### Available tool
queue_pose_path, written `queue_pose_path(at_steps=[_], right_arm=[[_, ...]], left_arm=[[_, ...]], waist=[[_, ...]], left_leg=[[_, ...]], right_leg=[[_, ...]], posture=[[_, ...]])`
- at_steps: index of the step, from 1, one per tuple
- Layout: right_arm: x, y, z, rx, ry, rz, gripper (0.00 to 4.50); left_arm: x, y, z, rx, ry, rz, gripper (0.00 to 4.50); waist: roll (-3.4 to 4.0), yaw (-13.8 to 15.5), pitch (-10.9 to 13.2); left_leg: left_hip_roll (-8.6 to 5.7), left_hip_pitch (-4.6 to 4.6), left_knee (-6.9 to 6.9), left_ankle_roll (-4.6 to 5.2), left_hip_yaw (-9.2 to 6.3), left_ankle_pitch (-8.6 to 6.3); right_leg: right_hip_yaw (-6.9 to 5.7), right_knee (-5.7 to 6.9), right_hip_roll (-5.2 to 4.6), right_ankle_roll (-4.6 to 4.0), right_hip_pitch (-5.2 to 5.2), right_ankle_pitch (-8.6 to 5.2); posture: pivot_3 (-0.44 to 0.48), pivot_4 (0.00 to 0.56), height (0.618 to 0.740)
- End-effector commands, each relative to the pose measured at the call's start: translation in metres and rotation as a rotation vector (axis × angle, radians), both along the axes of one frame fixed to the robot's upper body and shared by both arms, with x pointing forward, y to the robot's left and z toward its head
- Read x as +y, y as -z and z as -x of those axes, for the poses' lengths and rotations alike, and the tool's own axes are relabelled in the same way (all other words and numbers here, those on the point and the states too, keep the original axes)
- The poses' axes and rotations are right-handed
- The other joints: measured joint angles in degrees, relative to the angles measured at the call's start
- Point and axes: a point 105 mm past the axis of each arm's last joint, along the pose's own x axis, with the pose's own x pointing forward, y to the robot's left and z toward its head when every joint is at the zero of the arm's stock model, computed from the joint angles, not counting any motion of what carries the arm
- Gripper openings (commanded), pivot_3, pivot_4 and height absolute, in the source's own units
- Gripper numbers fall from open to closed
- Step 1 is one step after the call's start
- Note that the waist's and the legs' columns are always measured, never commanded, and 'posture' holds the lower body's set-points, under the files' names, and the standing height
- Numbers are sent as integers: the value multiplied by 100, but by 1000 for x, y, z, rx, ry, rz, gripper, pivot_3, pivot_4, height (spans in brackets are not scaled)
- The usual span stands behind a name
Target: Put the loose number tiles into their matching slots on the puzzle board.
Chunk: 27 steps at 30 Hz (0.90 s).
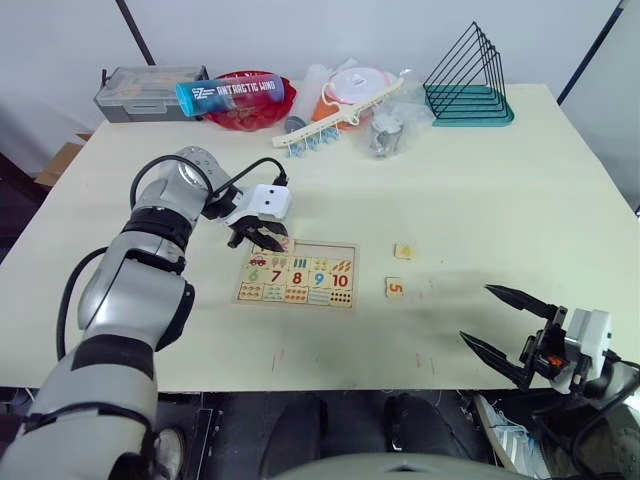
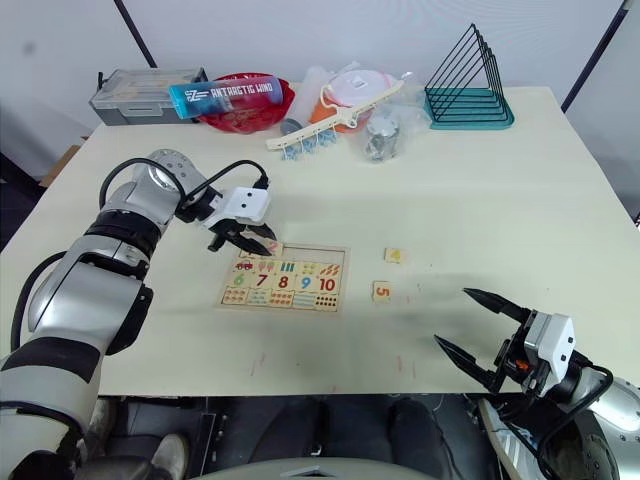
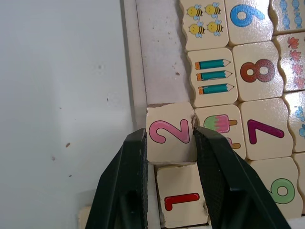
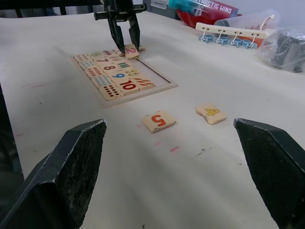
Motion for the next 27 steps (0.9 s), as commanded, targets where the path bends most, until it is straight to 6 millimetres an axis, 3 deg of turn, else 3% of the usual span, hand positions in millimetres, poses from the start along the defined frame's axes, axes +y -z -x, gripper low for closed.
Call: queue_pose_path(at_steps=[1,9,11,12,17,23,27], right_arm=[[3,-10,3,-51,-10,1,4500],[2,-9,4,-45,-8,4,4500],[2,-9,4,-44,-10,5,4500],[2,-9,4,-43,-10,6,4500],[2,-9,3,-43,-12,9,4500],[3,-10,2,-45,-14,9,4500],[4,-11,2,-48,-10,5,4500]], left_arm=[[0,-8,-1,-16,2,10,955],[0,-5,0,7,-10,36,955],[-2,-6,1,25,-18,64,1966],[-2,-6,1,29,-20,65,2211],[2,-7,2,22,-22,54,4380],[3,-15,0,10,-43,92,4459],[1,-21,-2,2,-79,220,4459]], waist=[[0,0,0],[0,0,0],[0,-1,0],[0,-1,0],[0,-1,0],[0,-1,0],[0,0,0]], left_leg=[[0,0,0,0,0,0],[0,0,0,0,0,0],[0,0,0,0,0,0],[0,0,0,0,0,0],[0,0,0,0,0,0],[0,0,0,0,-1,0],[0,0,0,0,-2,0]], right_leg=[[0,0,0,0,0,0],[0,0,0,0,0,0],[0,0,0,0,0,0],[0,1,0,0,0,0],[0,1,0,0,0,0],[-1,1,0,0,0,0],[-1,2,0,0,0,0]], posture=[[0,150,740],[0,150,740],[0,150,740],[0,150,740],[0,150,740],[0,150,740],[0,150,740]])
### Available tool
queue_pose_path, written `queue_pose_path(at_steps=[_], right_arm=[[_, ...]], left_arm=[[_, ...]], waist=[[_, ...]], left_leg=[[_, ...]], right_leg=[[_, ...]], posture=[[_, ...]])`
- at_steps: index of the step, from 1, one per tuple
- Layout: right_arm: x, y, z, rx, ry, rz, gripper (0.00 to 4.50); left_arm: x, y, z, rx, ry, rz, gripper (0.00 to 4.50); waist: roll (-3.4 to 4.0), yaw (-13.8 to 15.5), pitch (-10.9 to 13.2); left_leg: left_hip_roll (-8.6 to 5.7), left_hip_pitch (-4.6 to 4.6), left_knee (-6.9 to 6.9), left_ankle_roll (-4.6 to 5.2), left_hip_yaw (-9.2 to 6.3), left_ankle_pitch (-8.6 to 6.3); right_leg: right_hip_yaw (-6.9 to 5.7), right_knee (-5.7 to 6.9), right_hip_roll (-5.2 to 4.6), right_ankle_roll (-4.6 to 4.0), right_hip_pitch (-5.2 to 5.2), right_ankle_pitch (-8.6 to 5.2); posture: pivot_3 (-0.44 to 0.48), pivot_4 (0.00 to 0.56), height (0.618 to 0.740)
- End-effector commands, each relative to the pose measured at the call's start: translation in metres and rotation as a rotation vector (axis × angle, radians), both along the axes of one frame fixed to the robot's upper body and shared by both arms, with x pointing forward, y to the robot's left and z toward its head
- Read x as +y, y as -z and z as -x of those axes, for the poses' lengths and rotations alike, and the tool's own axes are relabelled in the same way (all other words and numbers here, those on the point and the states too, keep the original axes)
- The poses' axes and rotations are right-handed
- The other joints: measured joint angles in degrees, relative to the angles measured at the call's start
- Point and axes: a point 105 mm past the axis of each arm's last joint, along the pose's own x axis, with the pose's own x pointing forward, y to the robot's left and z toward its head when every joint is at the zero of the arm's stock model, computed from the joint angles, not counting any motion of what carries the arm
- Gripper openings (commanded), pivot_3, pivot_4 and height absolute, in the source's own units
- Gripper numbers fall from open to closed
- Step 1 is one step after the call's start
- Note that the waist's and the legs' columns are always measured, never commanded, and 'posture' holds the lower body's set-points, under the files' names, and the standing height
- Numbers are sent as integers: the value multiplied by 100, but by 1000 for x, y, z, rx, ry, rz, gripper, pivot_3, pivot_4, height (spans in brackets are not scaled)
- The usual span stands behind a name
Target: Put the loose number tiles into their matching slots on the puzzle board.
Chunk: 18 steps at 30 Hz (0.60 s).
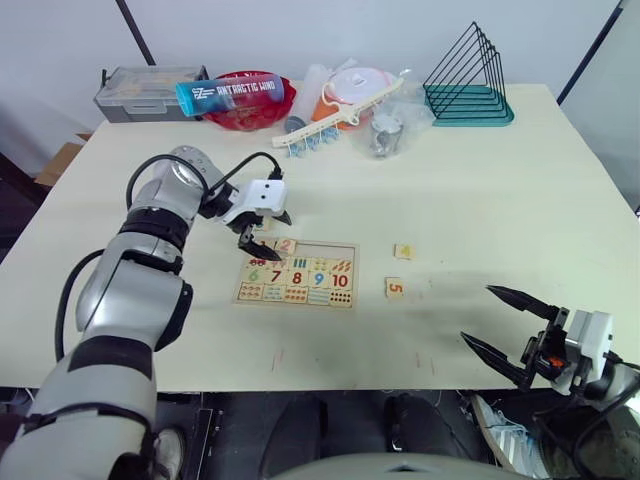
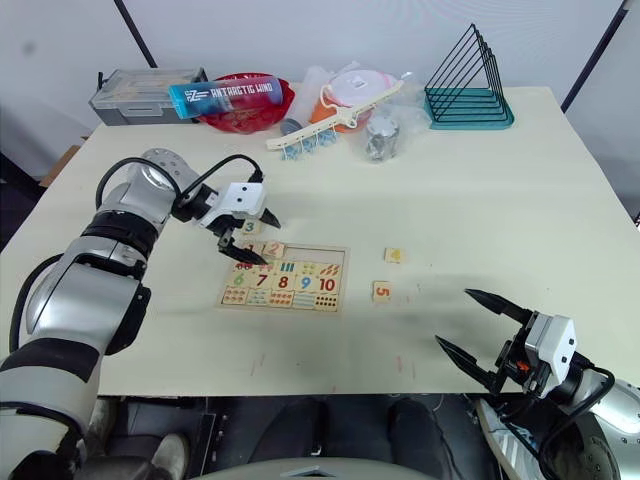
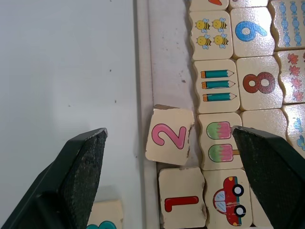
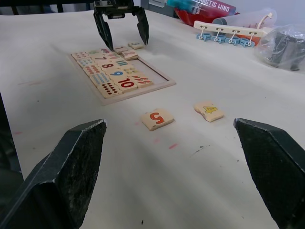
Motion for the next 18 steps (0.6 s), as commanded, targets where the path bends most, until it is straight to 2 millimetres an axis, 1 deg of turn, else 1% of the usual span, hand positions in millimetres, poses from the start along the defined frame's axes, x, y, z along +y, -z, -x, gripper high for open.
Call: queue_pose_path(at_steps=[1,7,10,11,12,13,15,17,18], right_arm=[[5,-10,1,-41,-16,-2,4500],[9,-10,0,-44,-13,-12,4500],[10,-10,0,-44,-13,-15,4500],[11,-10,0,-44,-13,-16,4500],[11,-10,0,-44,-13,-16,4500],[11,-10,-1,-44,-13,-17,4500],[11,-10,-1,-45,-13,-17,4500],[12,-11,-2,-46,-14,-18,4500],[12,-11,-2,-47,-14,-19,4500]], left_arm=[[-2,-15,-1,-18,-25,159,4459],[1,-10,-3,-77,-70,284,4459],[-1,-11,-7,-145,-82,354,4459],[-2,-11,-8,-169,-82,364,3932],[-2,-11,-8,-185,-77,366,3609],[-2,-10,-8,-189,-77,364,3077],[-4,-9,-8,-188,-77,377,2286],[-4,-5,-8,-189,-74,362,1280],[-4,-4,-8,-191,-72,353,903]], waist=[[0,0,0],[0,-10,0],[-1,3,0],[-1,10,0],[-1,14,0],[-1,15,0],[-1,13,0],[-1,11,0],[-1,6,0]], left_leg=[[0,0,0,0,0,0],[0,1,0,0,1,0],[0,1,1,0,-1,0],[0,0,2,0,-1,0],[-1,0,2,0,-1,0],[-1,0,3,0,-1,0],[-2,0,3,0,0,0],[-2,0,3,0,0,0],[-2,0,3,0,0,0]], right_leg=[[0,0,0,0,0,0],[1,2,0,0,0,0],[-1,2,0,0,0,0],[-2,2,-1,0,0,0],[-2,2,-2,0,0,0],[-2,2,-2,0,1,1],[-1,2,-3,0,1,1],[-2,2,-3,0,1,1],[-2,3,-2,0,1,1]], posture=[[0,150,740],[0,150,740],[0,150,740],[0,150,740],[0,150,740],[0,150,740],[0,150,740],[0,150,740],[0,150,740]])
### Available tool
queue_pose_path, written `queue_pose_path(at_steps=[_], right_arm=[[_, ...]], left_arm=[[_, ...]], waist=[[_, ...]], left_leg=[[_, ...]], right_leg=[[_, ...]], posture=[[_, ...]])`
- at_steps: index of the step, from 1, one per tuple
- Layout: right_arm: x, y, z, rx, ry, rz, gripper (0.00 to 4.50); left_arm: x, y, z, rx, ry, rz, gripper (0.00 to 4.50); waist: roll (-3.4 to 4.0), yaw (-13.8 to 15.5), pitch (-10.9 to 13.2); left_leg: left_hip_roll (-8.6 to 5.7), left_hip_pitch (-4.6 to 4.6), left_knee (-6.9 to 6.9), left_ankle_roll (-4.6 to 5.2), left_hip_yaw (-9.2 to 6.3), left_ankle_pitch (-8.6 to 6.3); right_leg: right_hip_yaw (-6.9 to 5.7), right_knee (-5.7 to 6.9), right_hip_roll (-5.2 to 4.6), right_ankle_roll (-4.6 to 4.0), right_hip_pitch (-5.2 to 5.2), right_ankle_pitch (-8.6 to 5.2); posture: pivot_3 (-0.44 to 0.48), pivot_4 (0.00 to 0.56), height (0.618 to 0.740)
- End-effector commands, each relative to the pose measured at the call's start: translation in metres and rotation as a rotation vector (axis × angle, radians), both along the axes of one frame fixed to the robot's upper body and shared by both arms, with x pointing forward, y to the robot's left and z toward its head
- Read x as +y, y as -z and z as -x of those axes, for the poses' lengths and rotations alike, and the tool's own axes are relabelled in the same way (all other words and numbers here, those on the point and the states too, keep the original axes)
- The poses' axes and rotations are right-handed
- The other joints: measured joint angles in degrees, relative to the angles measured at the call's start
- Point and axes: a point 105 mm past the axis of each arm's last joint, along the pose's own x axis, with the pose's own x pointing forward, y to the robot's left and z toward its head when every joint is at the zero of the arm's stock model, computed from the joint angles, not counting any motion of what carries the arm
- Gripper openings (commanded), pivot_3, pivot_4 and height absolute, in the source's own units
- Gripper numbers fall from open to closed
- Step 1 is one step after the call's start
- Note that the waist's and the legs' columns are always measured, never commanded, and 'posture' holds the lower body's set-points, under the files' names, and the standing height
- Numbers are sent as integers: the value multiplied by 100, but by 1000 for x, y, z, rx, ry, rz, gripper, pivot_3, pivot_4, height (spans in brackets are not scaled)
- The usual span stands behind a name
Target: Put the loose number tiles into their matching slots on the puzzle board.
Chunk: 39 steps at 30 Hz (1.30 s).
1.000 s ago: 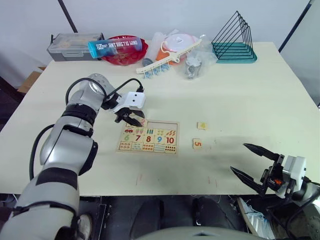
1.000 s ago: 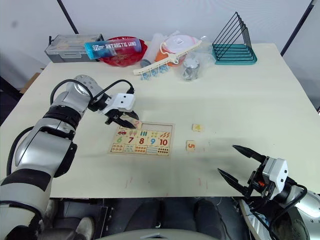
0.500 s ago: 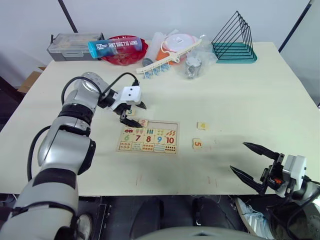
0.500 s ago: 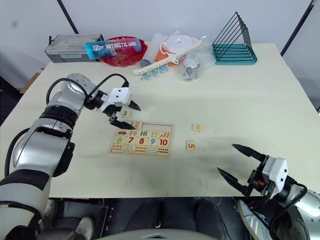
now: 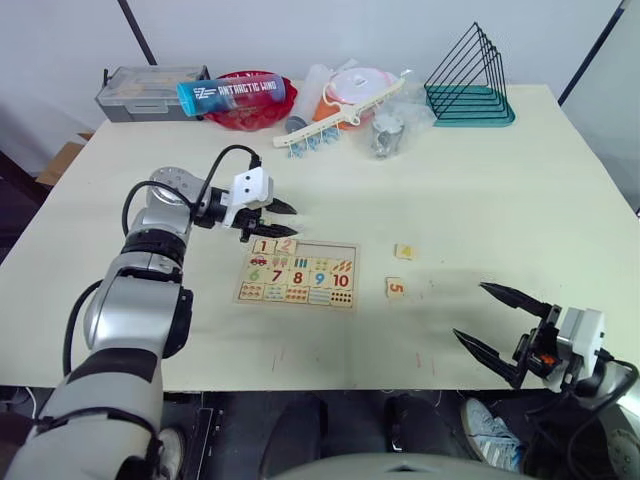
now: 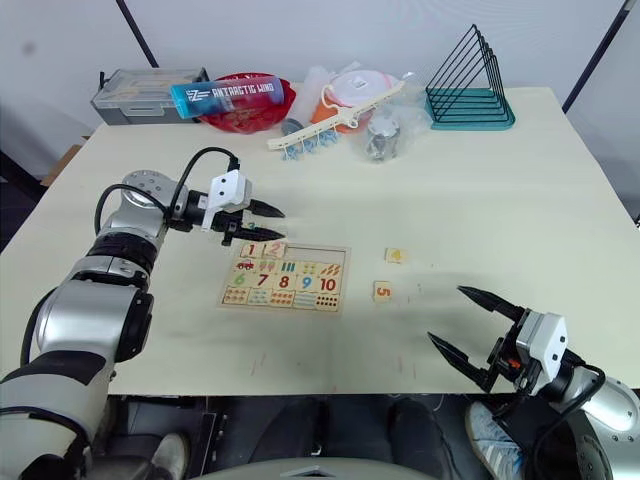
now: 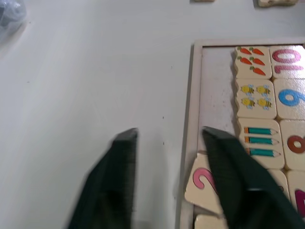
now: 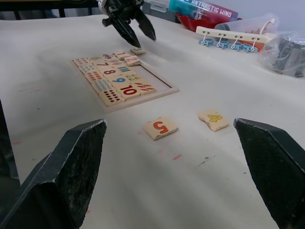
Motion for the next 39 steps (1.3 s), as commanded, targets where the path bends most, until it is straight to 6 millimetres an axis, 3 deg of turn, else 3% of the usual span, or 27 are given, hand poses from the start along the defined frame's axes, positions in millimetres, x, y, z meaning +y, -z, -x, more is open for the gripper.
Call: queue_pose_path(at_steps=[1,2,22,39], right_arm=[[4,-9,1,-37,-12,-4,4500],[4,-9,0,-37,-12,-4,4500],[5,-7,1,-40,-5,-6,4500],[1,-2,3,-38,1,-4,4500]], left_arm=[[2,-4,-2,-40,-5,2,470],[1,-3,-2,-38,-4,-1,61],[5,2,-8,-88,2,-191,61],[5,10,-11,-107,-11,-252,61]], waist=[[0,-13,0],[0,-15,0],[0,-13,0],[0,-15,0]], left_leg=[[0,0,0,0,0,0],[0,0,0,0,-1,0],[0,0,0,0,1,0],[0,0,0,0,2,0]], right_leg=[[0,1,0,0,0,0],[0,1,1,0,0,0],[1,1,0,0,0,0],[1,1,0,0,0,0]], posture=[[0,150,740],[0,150,740],[0,150,740],[0,150,740]])
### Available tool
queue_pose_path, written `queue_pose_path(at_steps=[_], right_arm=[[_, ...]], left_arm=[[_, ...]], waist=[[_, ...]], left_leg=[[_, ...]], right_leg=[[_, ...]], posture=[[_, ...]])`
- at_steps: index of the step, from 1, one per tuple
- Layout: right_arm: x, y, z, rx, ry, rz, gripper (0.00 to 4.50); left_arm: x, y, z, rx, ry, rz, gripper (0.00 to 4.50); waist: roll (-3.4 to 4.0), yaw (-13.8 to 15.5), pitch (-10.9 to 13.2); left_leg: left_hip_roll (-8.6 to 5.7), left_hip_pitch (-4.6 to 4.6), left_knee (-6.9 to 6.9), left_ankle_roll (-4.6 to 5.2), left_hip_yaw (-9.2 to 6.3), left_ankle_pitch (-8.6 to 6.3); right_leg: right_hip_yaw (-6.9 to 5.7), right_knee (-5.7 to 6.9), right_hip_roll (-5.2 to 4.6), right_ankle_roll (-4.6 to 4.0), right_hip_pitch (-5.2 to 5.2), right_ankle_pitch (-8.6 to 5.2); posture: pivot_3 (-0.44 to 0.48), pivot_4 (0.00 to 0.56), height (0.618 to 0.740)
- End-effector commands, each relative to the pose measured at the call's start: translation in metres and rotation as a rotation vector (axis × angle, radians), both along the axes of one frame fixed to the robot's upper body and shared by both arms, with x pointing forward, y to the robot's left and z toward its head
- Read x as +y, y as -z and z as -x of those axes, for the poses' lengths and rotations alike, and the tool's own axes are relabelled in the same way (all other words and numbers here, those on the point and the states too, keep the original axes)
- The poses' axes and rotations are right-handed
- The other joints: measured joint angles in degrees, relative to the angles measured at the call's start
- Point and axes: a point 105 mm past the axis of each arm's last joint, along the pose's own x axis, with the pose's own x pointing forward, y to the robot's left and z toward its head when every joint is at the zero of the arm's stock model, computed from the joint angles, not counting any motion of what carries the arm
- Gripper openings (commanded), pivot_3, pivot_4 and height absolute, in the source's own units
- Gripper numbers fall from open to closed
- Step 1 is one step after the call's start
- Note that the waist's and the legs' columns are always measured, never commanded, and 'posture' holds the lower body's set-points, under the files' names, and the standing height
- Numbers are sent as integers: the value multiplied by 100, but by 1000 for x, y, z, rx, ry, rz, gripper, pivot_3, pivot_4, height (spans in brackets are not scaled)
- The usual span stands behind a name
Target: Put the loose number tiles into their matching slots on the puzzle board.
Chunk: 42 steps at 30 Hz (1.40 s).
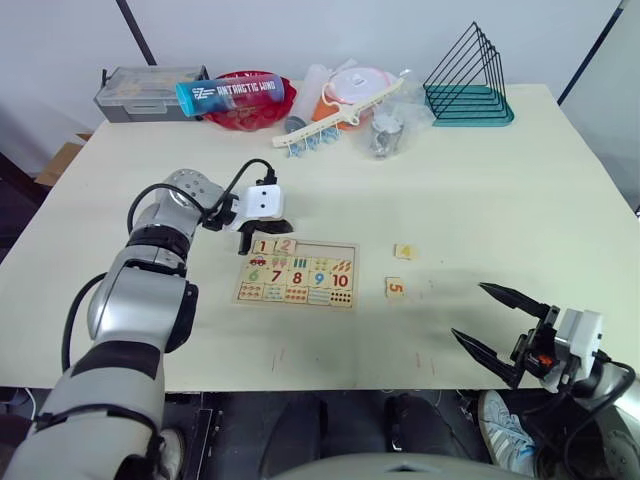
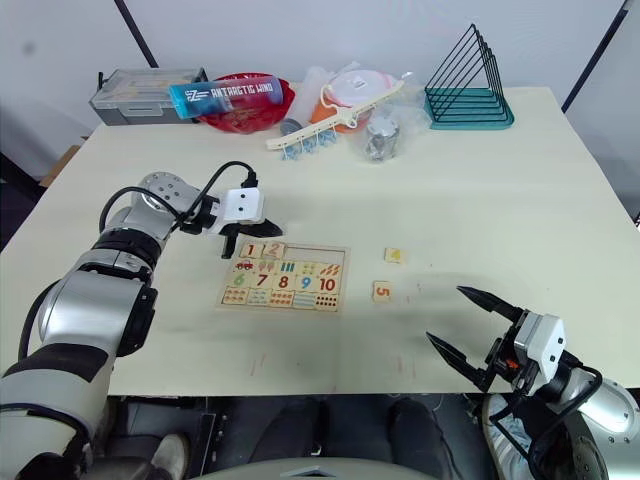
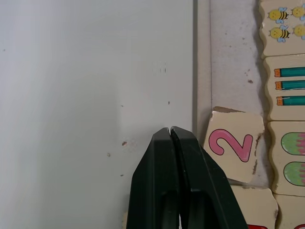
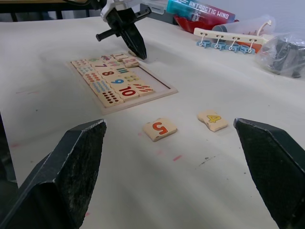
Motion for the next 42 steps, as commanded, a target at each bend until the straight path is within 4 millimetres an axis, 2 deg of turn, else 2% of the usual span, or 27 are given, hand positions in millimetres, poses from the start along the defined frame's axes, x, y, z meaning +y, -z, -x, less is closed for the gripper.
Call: queue_pose_path(at_steps=[1,42], right_arm=[[0,-4,2,-30,-4,4,4500],[-4,3,2,-24,-7,6,4500]], left_arm=[[-2,-7,-2,-22,10,9,61],[4,-1,6,26,29,7,61]], waist=[[0,0,0],[0,0,0]], left_leg=[[0,0,0,0,0,0],[0,0,0,0,0,0]], right_leg=[[0,0,0,0,0,0],[0,0,0,0,0,0]], posture=[[0,150,740],[0,150,740]])
